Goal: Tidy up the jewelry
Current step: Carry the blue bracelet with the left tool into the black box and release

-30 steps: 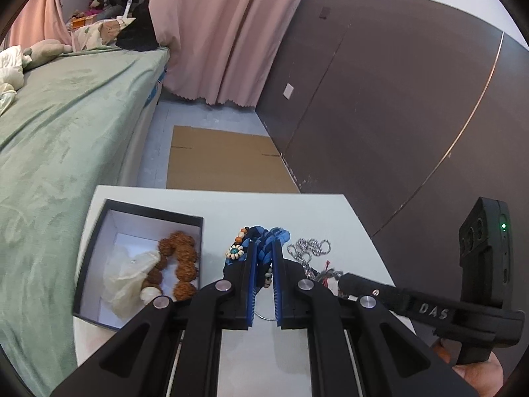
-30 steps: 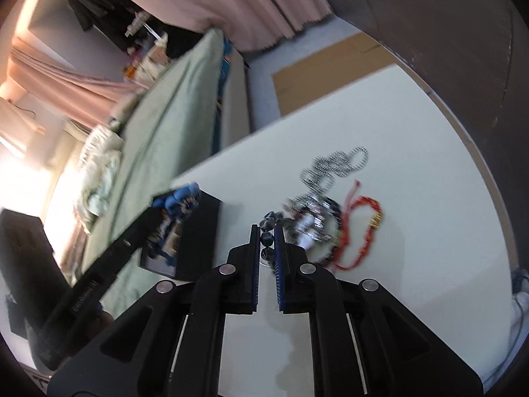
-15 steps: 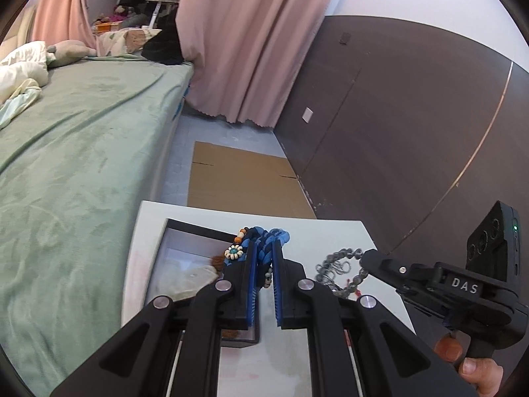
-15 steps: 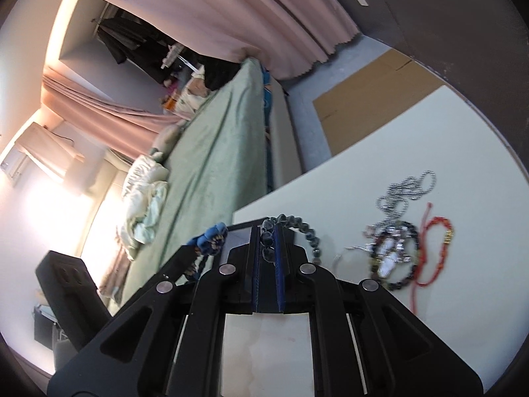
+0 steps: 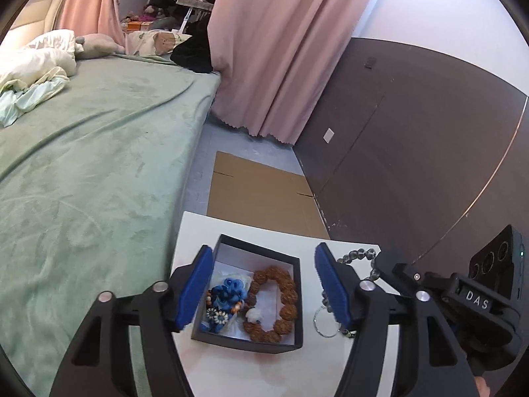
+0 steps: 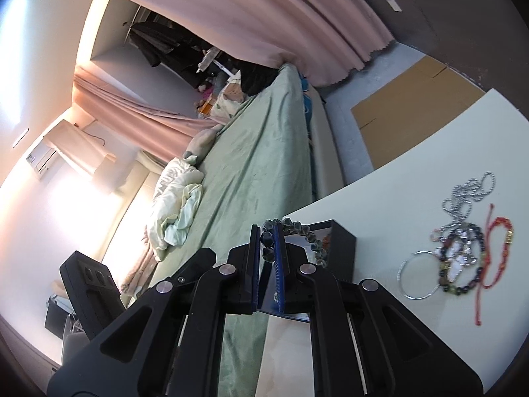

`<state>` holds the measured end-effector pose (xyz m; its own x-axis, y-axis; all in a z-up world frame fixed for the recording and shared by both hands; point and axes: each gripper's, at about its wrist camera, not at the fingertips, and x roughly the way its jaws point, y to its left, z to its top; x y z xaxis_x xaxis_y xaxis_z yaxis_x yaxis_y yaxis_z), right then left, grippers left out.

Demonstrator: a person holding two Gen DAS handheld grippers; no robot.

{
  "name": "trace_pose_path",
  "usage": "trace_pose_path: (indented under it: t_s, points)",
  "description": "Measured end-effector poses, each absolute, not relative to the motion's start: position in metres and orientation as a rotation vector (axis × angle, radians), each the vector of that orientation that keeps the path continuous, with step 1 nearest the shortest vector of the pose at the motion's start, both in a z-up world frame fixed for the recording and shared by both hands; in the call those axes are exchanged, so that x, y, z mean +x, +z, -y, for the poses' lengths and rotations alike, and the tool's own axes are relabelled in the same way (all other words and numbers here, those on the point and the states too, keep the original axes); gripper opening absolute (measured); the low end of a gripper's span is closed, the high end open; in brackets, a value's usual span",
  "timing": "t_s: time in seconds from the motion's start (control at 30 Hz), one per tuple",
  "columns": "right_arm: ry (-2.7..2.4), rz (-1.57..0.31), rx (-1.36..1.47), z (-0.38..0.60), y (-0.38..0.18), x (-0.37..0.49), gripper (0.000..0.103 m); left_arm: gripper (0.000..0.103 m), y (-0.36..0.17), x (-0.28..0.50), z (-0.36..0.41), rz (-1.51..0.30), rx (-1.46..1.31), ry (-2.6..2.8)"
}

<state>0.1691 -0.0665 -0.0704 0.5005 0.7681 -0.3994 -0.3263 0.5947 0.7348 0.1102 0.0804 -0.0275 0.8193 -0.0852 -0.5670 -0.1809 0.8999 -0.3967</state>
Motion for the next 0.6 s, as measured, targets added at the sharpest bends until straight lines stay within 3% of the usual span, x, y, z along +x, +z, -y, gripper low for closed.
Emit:
trace_pose_path:
  t_s: [0.17,0.47,0.5,0.57,0.6]
  points:
    - [0.745,-0.791,0.63,0.053,-0.074,0.17,0.009,0.084,-0.026,0.106,-0.093,-0.601,-0.488,0.078]
    - [0.789,-0.823,0.605,0.03,-0.083,0.17,0.01,0.089,-0.028,0.106,-0.106,-0.606,-0.529,0.109]
    - [0.795,-0.841,0.6,0.027,-0.085,0.172,0.013,0.089,-0.028,0.106,-0.107,-0.606,-0.529,0.109]
    - [0.81,-0.865,0.601,0.022,-0.087,0.173,0.03,0.09,-0.028,0.106,-0.106,-0.606,-0.528,0.11]
    - [0.801,-0.863,0.597,0.022,-0.088,0.173,0.048,0.09,-0.028,0.106,-0.106,-0.606,-0.528,0.109]
